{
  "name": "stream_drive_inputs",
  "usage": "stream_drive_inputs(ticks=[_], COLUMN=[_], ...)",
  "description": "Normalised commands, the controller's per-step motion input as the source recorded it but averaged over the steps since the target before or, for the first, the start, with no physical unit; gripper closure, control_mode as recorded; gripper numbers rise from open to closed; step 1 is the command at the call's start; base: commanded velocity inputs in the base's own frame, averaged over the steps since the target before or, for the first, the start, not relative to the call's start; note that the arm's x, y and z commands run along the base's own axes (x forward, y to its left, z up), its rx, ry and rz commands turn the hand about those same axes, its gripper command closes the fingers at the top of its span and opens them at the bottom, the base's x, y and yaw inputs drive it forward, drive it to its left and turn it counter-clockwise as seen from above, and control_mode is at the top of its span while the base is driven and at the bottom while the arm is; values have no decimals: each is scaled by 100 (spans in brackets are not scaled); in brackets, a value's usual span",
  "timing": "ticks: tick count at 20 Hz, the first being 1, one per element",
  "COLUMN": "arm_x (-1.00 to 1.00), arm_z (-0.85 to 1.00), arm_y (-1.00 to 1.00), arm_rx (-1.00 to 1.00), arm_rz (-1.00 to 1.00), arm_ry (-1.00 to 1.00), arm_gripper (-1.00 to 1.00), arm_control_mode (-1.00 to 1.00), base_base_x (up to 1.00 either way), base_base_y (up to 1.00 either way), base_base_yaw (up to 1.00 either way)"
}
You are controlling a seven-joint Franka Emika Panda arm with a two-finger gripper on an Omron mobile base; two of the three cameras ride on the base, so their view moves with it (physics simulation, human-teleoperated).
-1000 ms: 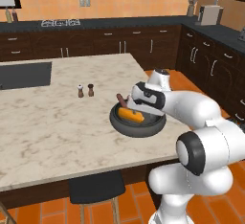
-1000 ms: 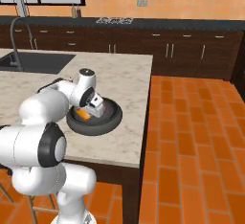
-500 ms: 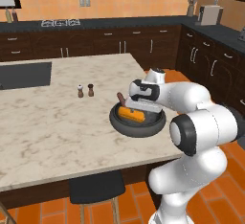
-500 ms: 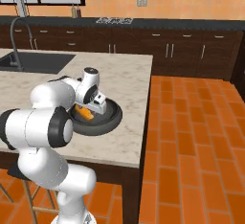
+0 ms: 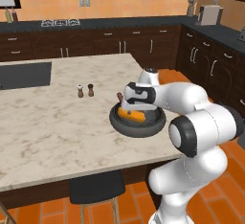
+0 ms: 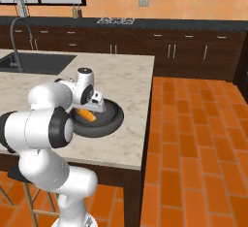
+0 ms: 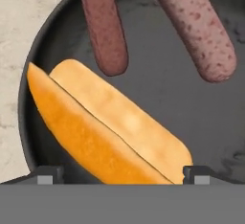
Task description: Place one bun and one sausage from the bowl on each plate.
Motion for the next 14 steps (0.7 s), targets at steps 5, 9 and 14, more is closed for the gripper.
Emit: stream_drive_inputs(ticks=[5,9,14], arm_x=[19,14,-10], arm_z=[-8,-10,0], arm_y=[0,-6,3], arm_rx=[-6,-4,-5], arm_rz=[17,14,6], arm_ry=[9,2,0], arm_gripper=[-100,-100,-100], arm_control_mode=[-100,-100,-100], base_base_x=[0,0,0], base_base_y=[0,0,0], base_base_yaw=[0,0,0])
